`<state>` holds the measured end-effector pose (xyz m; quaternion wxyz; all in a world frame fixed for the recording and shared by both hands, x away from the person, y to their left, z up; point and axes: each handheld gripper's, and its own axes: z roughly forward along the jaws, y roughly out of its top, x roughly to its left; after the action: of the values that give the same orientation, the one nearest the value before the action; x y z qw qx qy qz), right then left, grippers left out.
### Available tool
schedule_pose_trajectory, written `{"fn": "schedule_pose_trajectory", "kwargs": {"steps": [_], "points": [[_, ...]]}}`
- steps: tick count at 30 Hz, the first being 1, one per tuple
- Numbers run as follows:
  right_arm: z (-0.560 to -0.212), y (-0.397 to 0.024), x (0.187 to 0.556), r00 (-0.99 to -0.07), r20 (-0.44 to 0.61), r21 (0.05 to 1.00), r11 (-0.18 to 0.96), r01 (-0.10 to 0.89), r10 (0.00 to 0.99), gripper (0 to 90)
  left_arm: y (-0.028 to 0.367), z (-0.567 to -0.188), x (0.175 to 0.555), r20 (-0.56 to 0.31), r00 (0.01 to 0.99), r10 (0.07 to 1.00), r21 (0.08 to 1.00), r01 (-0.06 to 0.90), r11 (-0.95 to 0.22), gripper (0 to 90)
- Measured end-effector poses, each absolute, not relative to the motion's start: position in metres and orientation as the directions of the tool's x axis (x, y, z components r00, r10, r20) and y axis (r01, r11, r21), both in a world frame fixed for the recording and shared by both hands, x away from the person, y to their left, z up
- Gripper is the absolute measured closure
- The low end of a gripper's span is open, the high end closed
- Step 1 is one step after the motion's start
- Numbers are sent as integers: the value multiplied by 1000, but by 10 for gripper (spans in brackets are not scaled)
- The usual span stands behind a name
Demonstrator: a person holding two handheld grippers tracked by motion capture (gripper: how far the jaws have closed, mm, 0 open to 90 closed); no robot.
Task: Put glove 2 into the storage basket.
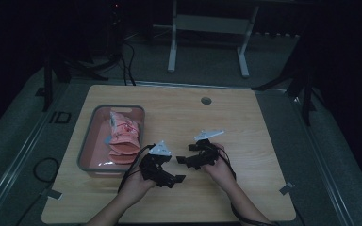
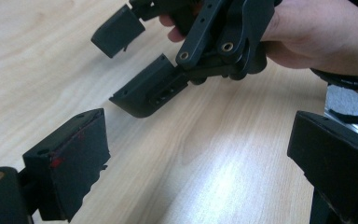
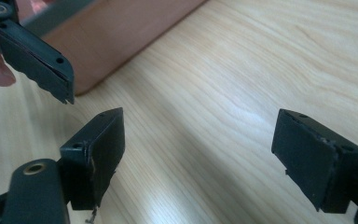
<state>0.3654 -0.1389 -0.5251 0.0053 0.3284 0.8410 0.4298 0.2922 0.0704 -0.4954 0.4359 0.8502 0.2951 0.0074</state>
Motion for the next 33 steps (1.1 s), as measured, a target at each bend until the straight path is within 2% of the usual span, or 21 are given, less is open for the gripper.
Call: {"fn": "schedule_pose_trajectory", "kwargs": {"steps": [22, 33], "points": [[-557, -172, 346, -794, 228, 743, 426, 516, 564, 162, 44, -544, 282, -198, 875, 442, 714, 438, -547, 53], [-559, -180, 340, -792, 199, 771, 406, 490, 577, 162, 44, -554, 276, -182, 882, 435, 732, 417, -539, 53]]}}
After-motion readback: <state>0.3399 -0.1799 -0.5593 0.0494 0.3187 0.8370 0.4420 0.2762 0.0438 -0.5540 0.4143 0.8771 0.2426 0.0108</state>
